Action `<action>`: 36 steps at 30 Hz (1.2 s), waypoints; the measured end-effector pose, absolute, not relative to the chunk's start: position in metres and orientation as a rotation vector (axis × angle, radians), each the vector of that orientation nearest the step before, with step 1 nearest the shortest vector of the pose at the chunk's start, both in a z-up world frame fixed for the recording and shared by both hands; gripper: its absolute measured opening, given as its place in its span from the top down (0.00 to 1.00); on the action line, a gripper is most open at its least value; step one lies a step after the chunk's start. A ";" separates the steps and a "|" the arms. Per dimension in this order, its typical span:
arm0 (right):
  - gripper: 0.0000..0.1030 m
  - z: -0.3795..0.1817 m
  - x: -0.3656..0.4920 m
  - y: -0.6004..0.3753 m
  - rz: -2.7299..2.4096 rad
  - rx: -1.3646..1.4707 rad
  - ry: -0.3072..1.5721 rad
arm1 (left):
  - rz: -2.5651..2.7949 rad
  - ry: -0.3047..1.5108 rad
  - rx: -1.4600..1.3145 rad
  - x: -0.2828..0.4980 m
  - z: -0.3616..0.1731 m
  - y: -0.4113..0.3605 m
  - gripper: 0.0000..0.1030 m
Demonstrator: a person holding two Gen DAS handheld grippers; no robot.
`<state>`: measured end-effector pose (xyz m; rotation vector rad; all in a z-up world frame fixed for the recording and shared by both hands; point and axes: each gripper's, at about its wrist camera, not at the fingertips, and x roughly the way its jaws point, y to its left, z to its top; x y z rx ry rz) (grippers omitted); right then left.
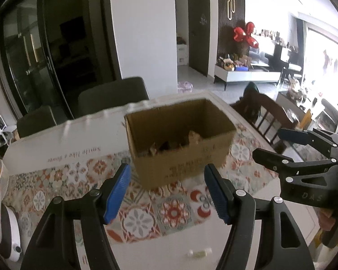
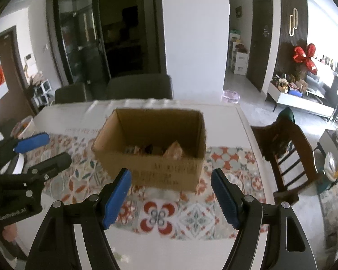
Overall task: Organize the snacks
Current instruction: 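Lower both open tools toward the remaining wrapped candies on the table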
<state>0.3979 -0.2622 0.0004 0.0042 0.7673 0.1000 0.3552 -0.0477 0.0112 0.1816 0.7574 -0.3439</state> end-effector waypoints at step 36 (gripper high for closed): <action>0.29 -0.156 0.311 -0.225 0.259 0.005 1.328 | -0.507 1.263 0.179 0.286 -0.145 -0.047 0.35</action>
